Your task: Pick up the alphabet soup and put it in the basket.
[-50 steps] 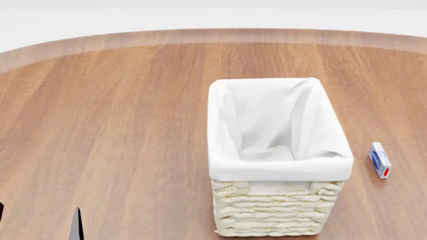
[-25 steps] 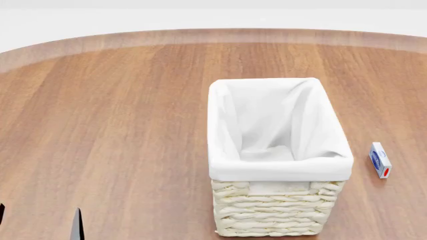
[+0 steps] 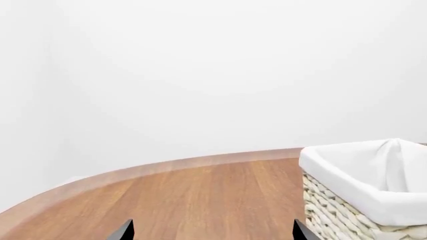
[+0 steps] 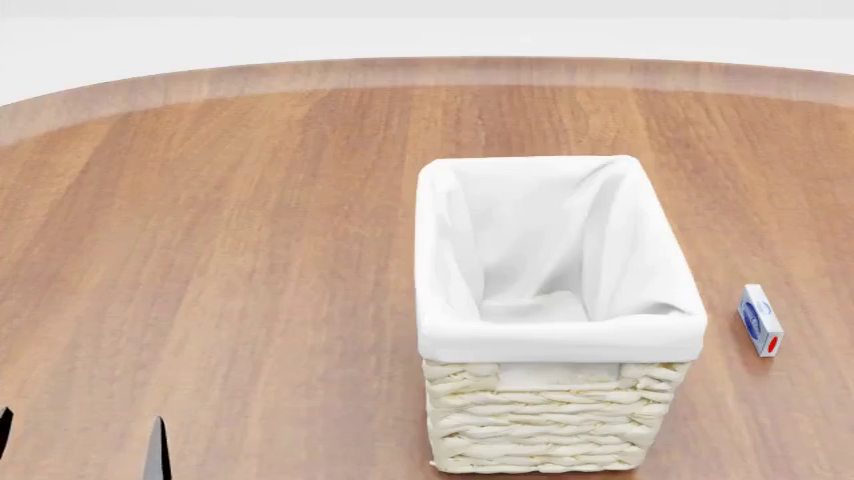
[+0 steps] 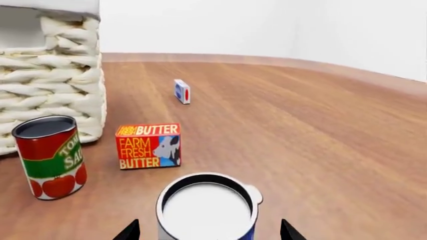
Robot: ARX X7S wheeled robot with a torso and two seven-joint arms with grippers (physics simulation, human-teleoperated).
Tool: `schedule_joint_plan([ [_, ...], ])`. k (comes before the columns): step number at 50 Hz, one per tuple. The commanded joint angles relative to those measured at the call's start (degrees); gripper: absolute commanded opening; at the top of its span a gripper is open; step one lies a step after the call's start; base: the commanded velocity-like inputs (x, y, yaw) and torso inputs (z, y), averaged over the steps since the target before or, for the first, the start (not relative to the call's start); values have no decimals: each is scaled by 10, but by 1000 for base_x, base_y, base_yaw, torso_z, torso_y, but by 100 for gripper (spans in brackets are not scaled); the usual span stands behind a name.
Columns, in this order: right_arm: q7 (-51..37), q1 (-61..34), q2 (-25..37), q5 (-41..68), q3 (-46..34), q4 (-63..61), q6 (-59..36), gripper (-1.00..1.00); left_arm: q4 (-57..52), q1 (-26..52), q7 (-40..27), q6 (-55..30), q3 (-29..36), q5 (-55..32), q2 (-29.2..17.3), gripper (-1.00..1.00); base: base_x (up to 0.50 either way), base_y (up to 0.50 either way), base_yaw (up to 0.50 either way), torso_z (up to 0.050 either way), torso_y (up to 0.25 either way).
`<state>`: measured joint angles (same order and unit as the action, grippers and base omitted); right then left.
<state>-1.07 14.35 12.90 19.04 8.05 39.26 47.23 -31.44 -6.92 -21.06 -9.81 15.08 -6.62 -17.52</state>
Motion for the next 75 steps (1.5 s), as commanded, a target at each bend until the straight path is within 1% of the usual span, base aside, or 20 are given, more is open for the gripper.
schedule_joint_plan([
  [1, 14, -25, -4, 10, -1, 39, 9, 100, -1, 0, -2, 1, 1, -2, -3, 100, 0, 0, 0, 0, 0],
  [7, -1, -23, -2, -2, 0, 25, 3, 100, 4, 2, -3, 3, 2, -4, -3, 100, 0, 0, 0, 0, 0],
  [8, 7, -22, -1, 2, -3, 22, 2, -100, 3, 2, -3, 3, 2, -4, -3, 100, 0, 0, 0, 0, 0],
  [14, 13, -30, -4, 3, -3, 44, 16, -100, 9, 3, -4, 4, 5, -3, -3, 100, 0, 0, 0, 0, 0],
  [24, 17, -30, -7, 4, -7, 35, 16, -100, 4, 2, -8, 2, 6, -3, -6, 100, 1, 0, 0, 0, 0],
  [31, -21, 21, 7, 0, -13, -122, -54, -100, 5, 3, -8, 1, 7, -5, -7, 100, 0, 0, 0, 0, 0],
  [34, -44, 50, 21, 4, -13, -221, -99, -100, 5, 3, -9, 1, 7, -5, -7, 100, 0, 0, 0, 0, 0],
  [36, -46, 47, 20, -3, -14, -218, -96, -100, 5, 4, -9, 1, 7, -6, -7, 100, 0, 0, 0, 0, 0],
  [38, -68, 66, 31, -12, -13, -294, -133, -100, 8, 5, -9, 1, 9, -6, -7, 100, 0, 0, 0, 0, 0],
  [39, -66, 64, 29, -12, -13, -290, -124, -100, 9, 5, -9, 1, 9, -6, -7, 100, 0, 0, 0, 0, 0],
  [40, -78, 77, 39, -6, -11, -337, -156, -100, 9, 6, -9, 1, 10, -6, -7, 100, 0, 0, 0, 0, 0],
  [43, -85, 79, 41, -11, -11, -362, -161, -100, 9, 6, -10, 0, 11, -6, -8, 100, 0, 0, 1, 0, 3],
  [45, -100, 95, 53, -8, -8, -425, -194, -100, 7, 5, -10, 0, 11, -7, -8, 100, 0, 0, 0, 0, 0],
  [48, -102, 92, 52, -19, -8, -427, -186, -100, 11, 6, -10, 3, 11, -7, -8, 100, 0, 0, 0, 0, 0],
  [52, -118, 99, 59, -27, -1, -467, -208, -100, 14, 7, -12, 3, 12, -7, -8, 100, 0, 0, 0, 0, 0],
  [56, -140, 106, 73, -29, 2, -542, -259, -100, 13, 7, -12, 3, 14, -8, -9, 100, 0, 0, 0, 0, 0],
  [59, -151, 108, 82, -32, 4, -581, -285, -100, 15, 7, -12, 4, 14, -8, -9, 100, 0, 0, 0, 0, 0],
  [61, -165, 101, 92, -31, 7, -615, -325, -100, 13, 6, -12, 4, 14, -8, -10, 100, 0, 0, 0, 0, 0],
  [67, -176, 83, 109, -20, 8, -658, -370, -100, 15, 7, -13, 5, 14, -10, -11, 100, 0, 0, 0, 0, 2],
  [75, -196, 8, 147, 11, -7, -726, -478, -100, 14, 8, -15, 4, 13, -13, -13, 100, 0, 0, 0, 0, 0],
])
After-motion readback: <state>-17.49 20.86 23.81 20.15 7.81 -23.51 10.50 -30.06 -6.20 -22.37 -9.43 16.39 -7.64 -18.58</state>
